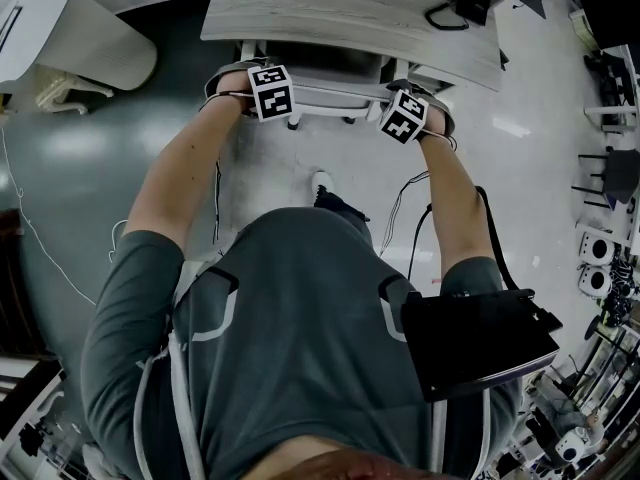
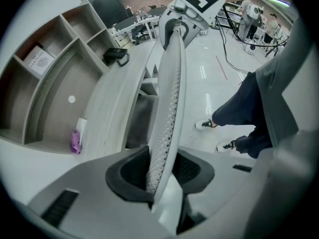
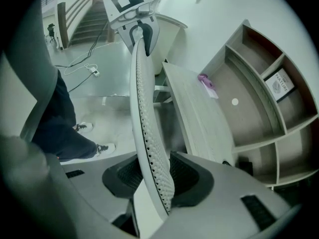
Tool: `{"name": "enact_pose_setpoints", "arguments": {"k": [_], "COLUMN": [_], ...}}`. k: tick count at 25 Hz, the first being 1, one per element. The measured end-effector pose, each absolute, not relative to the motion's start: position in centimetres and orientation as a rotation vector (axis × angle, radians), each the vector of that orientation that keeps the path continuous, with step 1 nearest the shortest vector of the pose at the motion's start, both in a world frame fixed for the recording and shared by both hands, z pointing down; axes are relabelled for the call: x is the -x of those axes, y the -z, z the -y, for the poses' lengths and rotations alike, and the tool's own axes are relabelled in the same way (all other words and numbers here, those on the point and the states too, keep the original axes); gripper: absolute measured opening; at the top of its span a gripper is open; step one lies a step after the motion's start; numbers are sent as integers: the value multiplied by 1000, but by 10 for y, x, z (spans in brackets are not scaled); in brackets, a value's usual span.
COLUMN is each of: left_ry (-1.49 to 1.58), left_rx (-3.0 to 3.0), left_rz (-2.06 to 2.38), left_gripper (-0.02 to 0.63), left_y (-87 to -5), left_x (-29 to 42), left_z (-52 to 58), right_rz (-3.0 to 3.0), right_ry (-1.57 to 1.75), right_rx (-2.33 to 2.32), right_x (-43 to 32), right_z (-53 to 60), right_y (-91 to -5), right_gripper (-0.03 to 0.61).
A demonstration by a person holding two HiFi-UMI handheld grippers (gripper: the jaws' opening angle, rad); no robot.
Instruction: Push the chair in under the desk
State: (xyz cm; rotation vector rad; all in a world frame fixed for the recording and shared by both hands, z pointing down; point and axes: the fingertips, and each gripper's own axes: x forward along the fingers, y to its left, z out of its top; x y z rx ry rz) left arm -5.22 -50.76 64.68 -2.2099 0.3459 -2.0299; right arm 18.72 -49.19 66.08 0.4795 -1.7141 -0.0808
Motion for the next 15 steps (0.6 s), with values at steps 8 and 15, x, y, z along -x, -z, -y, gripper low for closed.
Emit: {"name": "enact_pose_setpoints", "arguments": {"k": [8,15], "left_ry": [2025,2039], "left_rx": [2201,2194], "left_rz": [-377,-390], "left_gripper": [127,129], "left_y": [-639,-647], "left_x": [58,43], "left_z": [519,558], "right_rz": [1717,1717], "right_ry": [92,104], "right_rx": [-476,-485], "right_x": [-181,-197], "right_z": [503,543], "right_y": [-652,-660], "right_gripper": [156,156]}}
